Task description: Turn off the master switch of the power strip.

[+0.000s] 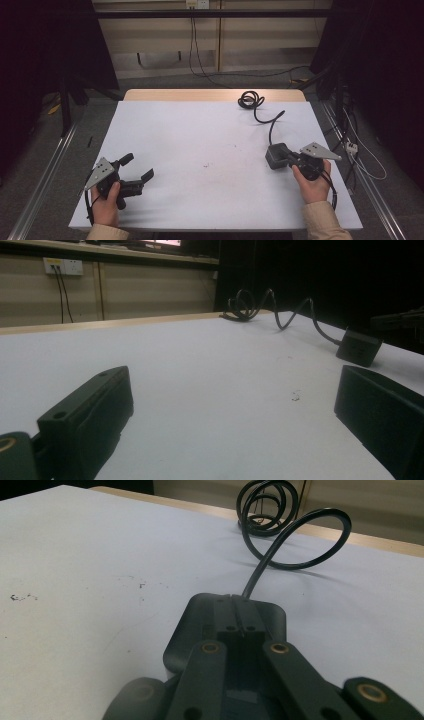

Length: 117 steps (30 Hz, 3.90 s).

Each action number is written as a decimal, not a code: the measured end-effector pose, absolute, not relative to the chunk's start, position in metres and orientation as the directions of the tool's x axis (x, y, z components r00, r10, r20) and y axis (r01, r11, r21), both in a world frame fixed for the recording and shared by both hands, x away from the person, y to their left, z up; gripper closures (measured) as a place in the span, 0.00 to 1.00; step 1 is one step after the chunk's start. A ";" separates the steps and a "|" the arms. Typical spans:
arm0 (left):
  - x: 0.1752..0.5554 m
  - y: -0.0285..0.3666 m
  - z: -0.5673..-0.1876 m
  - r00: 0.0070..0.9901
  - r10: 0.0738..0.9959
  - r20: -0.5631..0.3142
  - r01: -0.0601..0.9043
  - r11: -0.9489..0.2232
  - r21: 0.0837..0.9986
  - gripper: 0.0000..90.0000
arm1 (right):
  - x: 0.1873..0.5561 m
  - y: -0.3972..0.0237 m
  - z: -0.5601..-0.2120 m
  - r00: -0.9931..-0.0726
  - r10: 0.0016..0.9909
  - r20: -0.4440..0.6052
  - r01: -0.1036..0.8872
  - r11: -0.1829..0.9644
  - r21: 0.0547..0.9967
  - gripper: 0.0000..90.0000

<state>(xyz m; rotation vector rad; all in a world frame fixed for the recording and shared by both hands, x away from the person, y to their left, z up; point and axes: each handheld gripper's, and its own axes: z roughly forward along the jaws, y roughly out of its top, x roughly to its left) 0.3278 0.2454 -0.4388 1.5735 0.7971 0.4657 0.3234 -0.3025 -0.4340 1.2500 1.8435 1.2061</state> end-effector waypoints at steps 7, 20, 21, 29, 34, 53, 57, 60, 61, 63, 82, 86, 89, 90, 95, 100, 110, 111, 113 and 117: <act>0.328 0.246 -0.439 0.680 0.718 -0.148 0.224 -0.012 0.975 0.02 | 0.323 -0.301 -0.433 -0.382 0.924 0.019 0.382 0.139 0.914 1.00; 0.329 0.245 -0.439 0.683 0.715 -0.149 0.225 -0.012 0.974 0.02 | 0.322 -0.302 -0.432 -0.398 0.916 0.061 0.384 0.106 0.917 0.85; 0.328 0.245 -0.439 0.683 0.715 -0.149 0.225 -0.012 0.974 0.02 | 0.321 -0.302 -0.431 -0.397 0.916 0.058 0.381 0.107 0.918 0.83; 0.327 0.246 -0.439 0.682 0.716 -0.150 0.225 -0.011 0.974 0.02 | 0.321 -0.300 -0.430 -0.398 0.916 0.056 0.370 0.104 0.923 0.62; 0.327 0.246 -0.439 0.681 0.716 -0.151 0.227 -0.010 0.974 0.02 | 0.322 -0.299 -0.429 -0.397 0.916 0.055 0.359 0.100 0.928 0.48; 0.331 0.241 -0.440 0.692 0.707 -0.150 0.228 -0.017 0.974 0.02 | 0.308 -0.299 -0.430 -0.423 0.901 0.095 0.363 0.073 0.929 0.20; 0.331 0.241 -0.440 0.692 0.706 -0.148 0.227 -0.019 0.974 0.02 | 0.304 -0.298 -0.431 -0.429 0.899 0.088 0.356 0.079 0.931 0.19; 0.331 0.241 -0.440 0.692 0.706 -0.150 0.228 -0.017 0.973 0.02 | 0.301 -0.299 -0.431 -0.433 0.898 0.082 0.348 0.083 0.934 0.19; 0.331 0.241 -0.440 0.693 0.706 -0.148 0.227 -0.019 0.974 0.02 | 0.300 -0.299 -0.431 -0.431 0.899 0.082 0.345 0.080 0.935 0.19; 0.331 0.241 -0.440 0.693 0.706 -0.148 0.227 -0.019 0.974 0.02 | 0.299 -0.300 -0.432 -0.428 0.899 0.090 0.346 0.071 0.936 0.19; 0.330 0.242 -0.440 0.693 0.705 -0.150 0.229 -0.017 0.973 0.02 | 0.290 -0.301 -0.438 -0.459 0.884 0.087 0.353 0.092 0.931 0.19; 0.330 0.242 -0.439 0.692 0.706 -0.151 0.229 -0.016 0.973 0.02 | 0.288 -0.301 -0.438 -0.460 0.883 0.091 0.352 0.088 0.932 0.19; 0.330 0.242 -0.440 0.693 0.706 -0.150 0.228 -0.017 0.973 0.02 | 0.287 -0.301 -0.438 -0.461 0.882 0.096 0.351 0.082 0.933 0.19; 0.330 0.242 -0.440 0.692 0.706 -0.151 0.229 -0.016 0.973 0.02 | 0.286 -0.301 -0.438 -0.462 0.881 0.099 0.351 0.079 0.933 0.19; 0.330 0.241 -0.440 0.693 0.705 -0.152 0.230 -0.016 0.973 0.02 | 0.284 -0.302 -0.440 -0.465 0.879 0.108 0.356 0.074 0.931 0.19; 0.330 0.241 -0.440 0.692 0.706 -0.152 0.230 -0.015 0.973 0.02 | 0.281 -0.303 -0.441 -0.468 0.876 0.115 0.362 0.071 0.930 0.19; 0.330 0.242 -0.440 0.692 0.706 -0.149 0.228 -0.018 0.974 0.02 | 0.278 -0.305 -0.445 -0.473 0.872 0.124 0.368 0.068 0.927 0.19; 0.330 0.242 -0.440 0.692 0.706 -0.150 0.229 -0.017 0.973 0.02 | 0.278 -0.305 -0.445 -0.474 0.872 0.122 0.368 0.070 0.927 0.19; 0.330 0.242 -0.440 0.692 0.706 -0.150 0.229 -0.018 0.973 0.02 | 0.277 -0.305 -0.446 -0.477 0.871 0.118 0.367 0.075 0.927 0.19; 0.330 0.242 -0.440 0.692 0.706 -0.151 0.229 -0.016 0.973 0.02 | 0.275 -0.304 -0.446 -0.483 0.867 0.119 0.365 0.076 0.928 0.19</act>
